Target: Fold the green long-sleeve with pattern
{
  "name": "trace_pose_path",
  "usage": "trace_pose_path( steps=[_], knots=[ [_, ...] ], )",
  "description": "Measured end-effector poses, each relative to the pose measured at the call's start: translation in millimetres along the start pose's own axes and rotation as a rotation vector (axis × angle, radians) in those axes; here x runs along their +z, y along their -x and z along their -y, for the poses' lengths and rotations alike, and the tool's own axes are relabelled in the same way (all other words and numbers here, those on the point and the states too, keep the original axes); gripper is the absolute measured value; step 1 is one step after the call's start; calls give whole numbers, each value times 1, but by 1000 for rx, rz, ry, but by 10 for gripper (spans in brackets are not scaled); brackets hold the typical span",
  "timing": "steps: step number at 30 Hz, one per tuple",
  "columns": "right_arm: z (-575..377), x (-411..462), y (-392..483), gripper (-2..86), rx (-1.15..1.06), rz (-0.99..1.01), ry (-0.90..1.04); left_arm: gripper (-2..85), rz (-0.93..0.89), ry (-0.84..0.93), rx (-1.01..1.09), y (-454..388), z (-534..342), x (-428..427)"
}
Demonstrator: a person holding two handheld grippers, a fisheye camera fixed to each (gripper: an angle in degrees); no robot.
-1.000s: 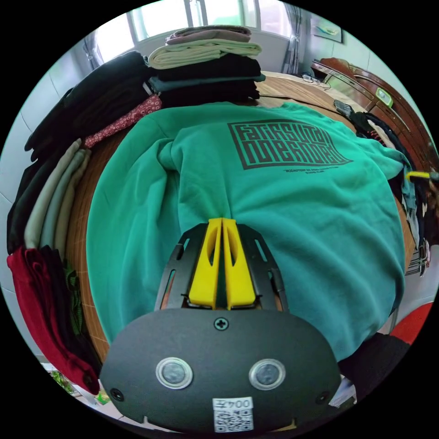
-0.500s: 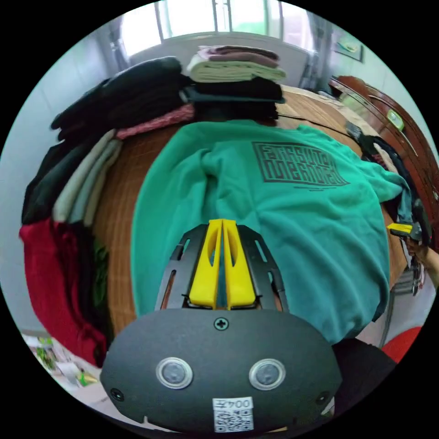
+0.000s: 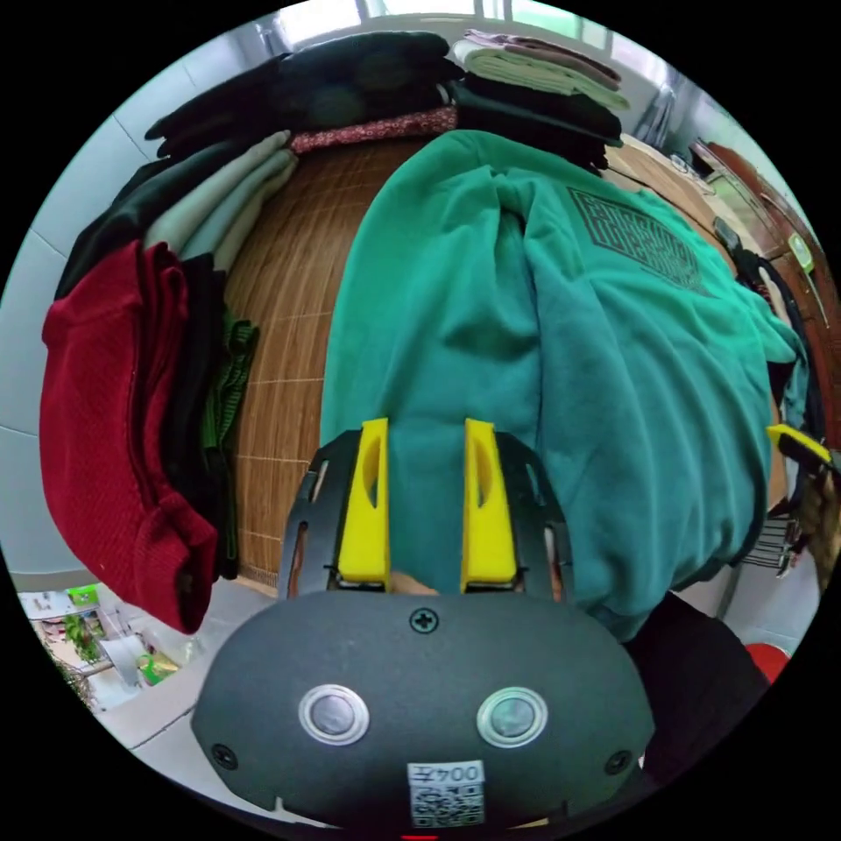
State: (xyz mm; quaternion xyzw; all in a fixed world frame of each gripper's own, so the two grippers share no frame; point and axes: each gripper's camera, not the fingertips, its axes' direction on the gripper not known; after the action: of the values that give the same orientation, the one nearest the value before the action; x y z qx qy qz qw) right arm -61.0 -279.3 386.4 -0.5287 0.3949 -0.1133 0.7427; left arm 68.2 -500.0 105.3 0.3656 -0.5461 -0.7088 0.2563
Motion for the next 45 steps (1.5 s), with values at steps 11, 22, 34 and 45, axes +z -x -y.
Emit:
trace_pose_path(
  steps=[11, 22, 34, 45],
  knots=[
    [-12, -5, -12, -7, 31, 20, 46, 235, 50, 102, 70, -23, -32, 37],
    [-16, -21, -14, -7, 23, 38, -8, 23, 581, -41, 466, -70, 82, -96],
    [-11, -2, 4, -7, -13, 72, 57, 102, 1105, 407, 823, 67, 202, 60],
    [-6, -29, -33, -7, 70, -65, -24, 138, 1126, 365, 677, 113, 202, -5]
  ],
)
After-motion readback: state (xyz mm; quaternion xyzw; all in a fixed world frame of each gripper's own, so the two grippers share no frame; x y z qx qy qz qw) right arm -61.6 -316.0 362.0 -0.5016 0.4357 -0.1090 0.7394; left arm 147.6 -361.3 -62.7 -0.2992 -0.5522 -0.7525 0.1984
